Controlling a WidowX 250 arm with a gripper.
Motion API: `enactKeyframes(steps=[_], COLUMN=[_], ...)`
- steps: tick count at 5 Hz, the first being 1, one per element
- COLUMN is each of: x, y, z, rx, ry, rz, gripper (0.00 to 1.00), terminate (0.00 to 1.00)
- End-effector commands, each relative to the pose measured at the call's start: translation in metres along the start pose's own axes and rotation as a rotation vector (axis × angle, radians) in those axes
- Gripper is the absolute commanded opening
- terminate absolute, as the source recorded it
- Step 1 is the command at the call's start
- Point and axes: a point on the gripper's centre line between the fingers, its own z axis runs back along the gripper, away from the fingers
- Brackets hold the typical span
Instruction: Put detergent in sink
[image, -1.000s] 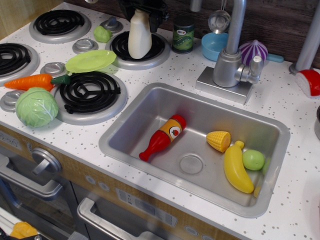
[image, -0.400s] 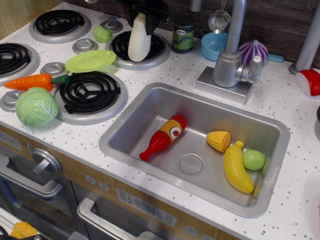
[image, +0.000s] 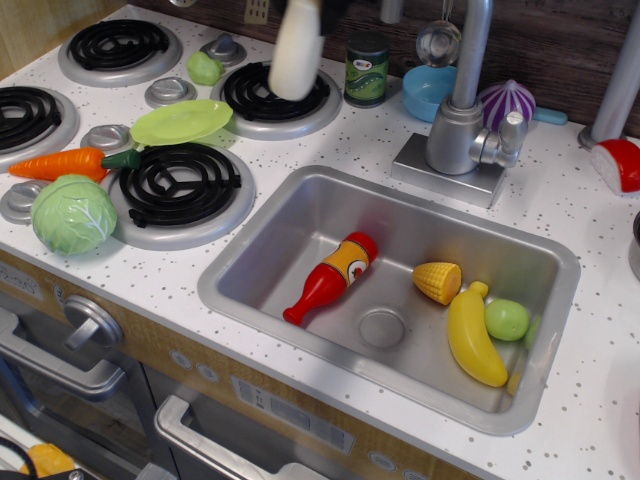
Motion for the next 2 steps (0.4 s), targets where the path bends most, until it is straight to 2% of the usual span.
enactKeyframes(steps=[1, 2], x=[-0.046, -0.081], y=[-0.032, -0.07], z=[0.025, 0.016], rx=[-0.034, -0.068], ry=[-0.02, -0.014], rz=[0.12, 0.206], gripper=[0.0, 0.0], terminate=[0.0, 0.0])
